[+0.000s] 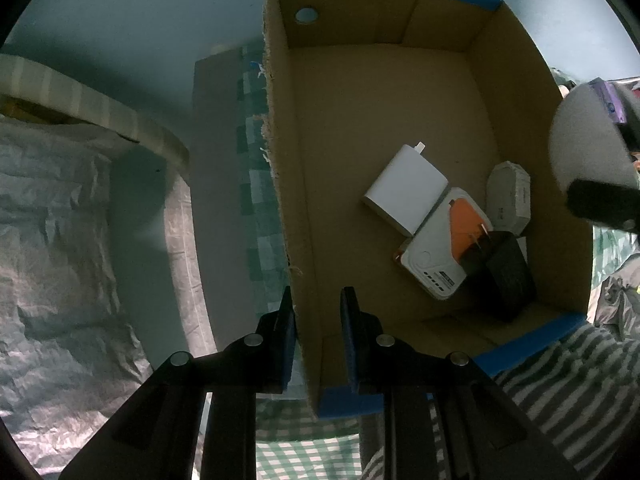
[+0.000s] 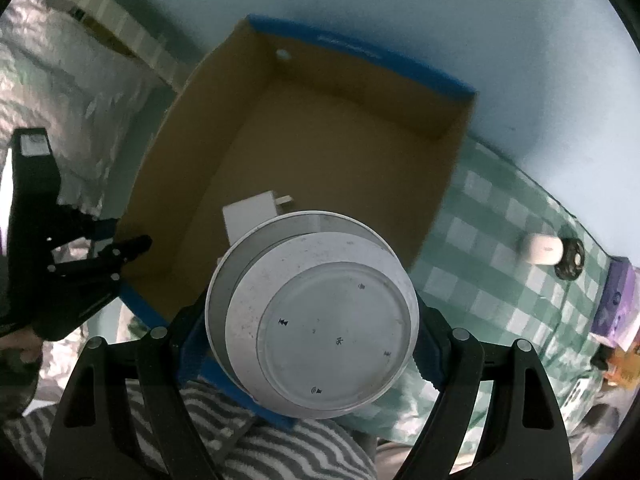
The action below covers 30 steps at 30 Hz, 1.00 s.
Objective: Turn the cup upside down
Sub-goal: 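Carry the white dome device into the box and open the right gripper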
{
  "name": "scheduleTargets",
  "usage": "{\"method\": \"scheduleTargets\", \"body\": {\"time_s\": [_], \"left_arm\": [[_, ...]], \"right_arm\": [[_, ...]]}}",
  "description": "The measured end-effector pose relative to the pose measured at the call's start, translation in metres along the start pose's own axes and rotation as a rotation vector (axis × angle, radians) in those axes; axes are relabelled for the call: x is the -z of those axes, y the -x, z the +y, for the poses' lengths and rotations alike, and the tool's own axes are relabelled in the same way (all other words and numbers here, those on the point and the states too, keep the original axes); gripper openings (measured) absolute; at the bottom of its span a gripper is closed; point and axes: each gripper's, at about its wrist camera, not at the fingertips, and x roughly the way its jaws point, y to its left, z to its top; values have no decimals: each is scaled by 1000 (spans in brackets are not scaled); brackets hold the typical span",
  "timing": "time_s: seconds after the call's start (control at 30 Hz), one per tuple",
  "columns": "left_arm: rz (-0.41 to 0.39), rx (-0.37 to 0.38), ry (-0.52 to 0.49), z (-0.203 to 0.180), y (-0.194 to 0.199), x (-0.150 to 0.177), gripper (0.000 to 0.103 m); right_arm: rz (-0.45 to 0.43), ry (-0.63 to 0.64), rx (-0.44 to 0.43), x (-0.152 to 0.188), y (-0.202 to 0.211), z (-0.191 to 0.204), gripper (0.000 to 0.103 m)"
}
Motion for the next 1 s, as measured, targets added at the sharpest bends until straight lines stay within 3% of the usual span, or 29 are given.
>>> {"method": "scheduleTargets", "body": {"time_s": [0.83, 1.0], "left_arm": [[0, 6, 5, 0, 0, -1, 19], [-2, 5, 12, 1, 0, 0, 19]], "right_arm": [[96, 96, 60, 7, -62, 13, 83], [59, 13, -5, 2, -50, 4, 83]]}}
